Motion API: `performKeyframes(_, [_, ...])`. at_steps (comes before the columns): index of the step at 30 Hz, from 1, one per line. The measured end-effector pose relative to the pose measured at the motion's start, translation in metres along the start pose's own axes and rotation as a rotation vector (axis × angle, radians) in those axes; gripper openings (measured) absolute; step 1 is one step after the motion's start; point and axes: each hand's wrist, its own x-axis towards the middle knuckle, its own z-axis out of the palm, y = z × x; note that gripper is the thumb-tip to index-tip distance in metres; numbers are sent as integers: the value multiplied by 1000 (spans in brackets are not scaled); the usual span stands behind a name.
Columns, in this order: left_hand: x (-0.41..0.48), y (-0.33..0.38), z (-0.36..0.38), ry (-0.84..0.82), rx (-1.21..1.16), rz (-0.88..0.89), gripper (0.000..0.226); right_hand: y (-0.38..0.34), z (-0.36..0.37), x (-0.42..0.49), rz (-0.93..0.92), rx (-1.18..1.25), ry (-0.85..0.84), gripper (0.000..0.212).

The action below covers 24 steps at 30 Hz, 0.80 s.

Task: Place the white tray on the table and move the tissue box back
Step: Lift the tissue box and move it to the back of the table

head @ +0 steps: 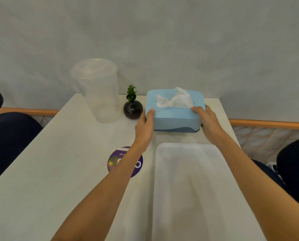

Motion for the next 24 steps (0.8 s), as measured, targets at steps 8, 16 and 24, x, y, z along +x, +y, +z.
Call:
performKeyframes(8, [47,-7,46,-159,183,-96,57,19,-33,49,74,-95,68,59])
performKeyframes(16, [87,-15,69,-223,268,-125,60,32,-46,90,75,-177,58,60])
performKeyframes(24, [117,-20,76,-356,277,-103,69,26,-46,118,47,-121,72,62])
